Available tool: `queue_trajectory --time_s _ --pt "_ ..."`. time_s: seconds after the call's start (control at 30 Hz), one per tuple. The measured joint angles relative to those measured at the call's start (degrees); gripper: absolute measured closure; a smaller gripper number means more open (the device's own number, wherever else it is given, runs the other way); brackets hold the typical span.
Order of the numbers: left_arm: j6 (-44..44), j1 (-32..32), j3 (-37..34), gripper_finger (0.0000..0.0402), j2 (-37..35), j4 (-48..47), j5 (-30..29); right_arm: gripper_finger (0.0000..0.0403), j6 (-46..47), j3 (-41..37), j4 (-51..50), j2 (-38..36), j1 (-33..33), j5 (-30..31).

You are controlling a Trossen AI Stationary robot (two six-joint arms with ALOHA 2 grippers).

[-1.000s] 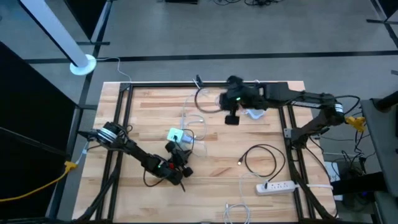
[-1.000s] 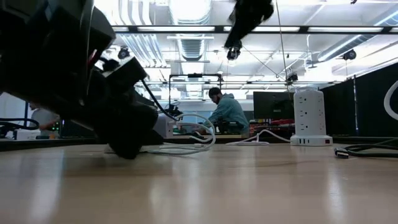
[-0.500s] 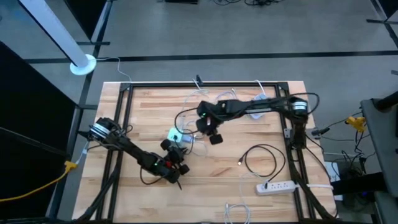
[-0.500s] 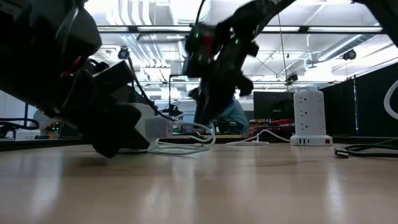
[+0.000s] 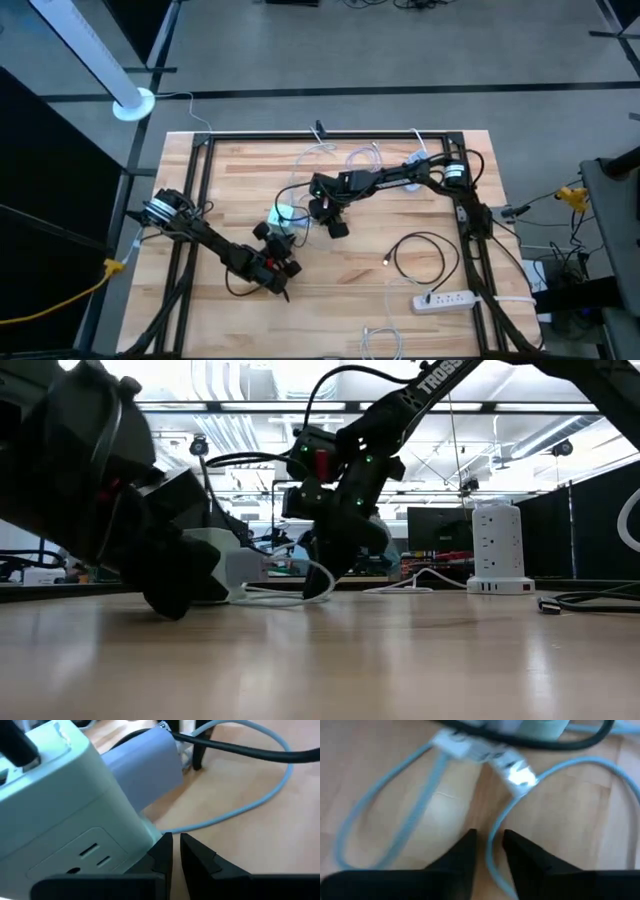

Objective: Insert USB
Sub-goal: Adjust the cables on the table

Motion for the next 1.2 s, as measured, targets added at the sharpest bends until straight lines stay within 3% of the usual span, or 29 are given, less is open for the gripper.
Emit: queue_trajectory --time_s 0.1,0.27,0.47,0.77,0.97,1.2 --pt "-2.9 0.0 -1.8 0.0377 0.0 0.1 -1.3 0.0391 0.1 0.0 -1.7 -0.8 0.1 2.2" --pt "-10.1 -0.4 -4.9 0.0377 -0.1 0.4 -1.4 0.0394 -0.7 -0.5 -11.7 -4.8 0.1 12.3" --pt "-11.1 -1.1 -5.9 0.0377 -0.2 0.2 -1.5 0.04 -0.6 -0.5 -22.1 -13.0 -0.1 24.7" --pt "-11.8 -1.1 -6.3 0.0377 -1.7 -3.7 -0.7 0.0401 2.4 -1.2 -32.3 -28.1 -0.4 28.8" --pt "-11.3 -1.1 -6.6 0.0377 -5.6 -11.5 -0.4 0.0401 7.0 -1.7 -34.1 -38.1 -1.1 36.2" --pt "-13.3 -1.1 -7.2 0.0377 -10.0 -17.8 -0.2 0.0401 10.6 -4.1 -33.7 -45.7 -2.3 36.4"
